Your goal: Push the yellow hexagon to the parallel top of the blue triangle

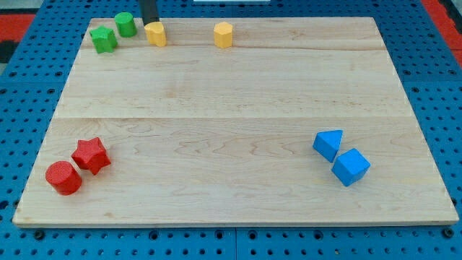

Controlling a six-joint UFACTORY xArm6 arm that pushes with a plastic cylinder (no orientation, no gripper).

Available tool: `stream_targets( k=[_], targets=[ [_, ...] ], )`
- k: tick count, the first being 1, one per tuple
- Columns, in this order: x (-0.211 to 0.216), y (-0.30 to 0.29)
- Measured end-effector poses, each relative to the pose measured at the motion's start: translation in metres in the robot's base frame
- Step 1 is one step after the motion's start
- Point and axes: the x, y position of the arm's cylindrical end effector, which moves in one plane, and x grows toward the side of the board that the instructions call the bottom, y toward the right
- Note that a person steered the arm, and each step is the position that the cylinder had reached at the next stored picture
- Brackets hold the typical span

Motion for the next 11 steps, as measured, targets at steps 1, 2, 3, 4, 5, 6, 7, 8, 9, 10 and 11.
stream_targets(
  k=[1,2,3,4,5,6,7,8,9,10,11],
  targets=[
    [0.008,0.027],
    [0.008,0.107],
    [0.007,0.137],
    [0.023,0.168],
    [0.049,0.186],
    [0.074,0.23],
    [0.1,0.266],
    [0.149,0.276],
    [0.109,0.277],
    [0.081,0.276],
    [0.089,0.3]
  ],
)
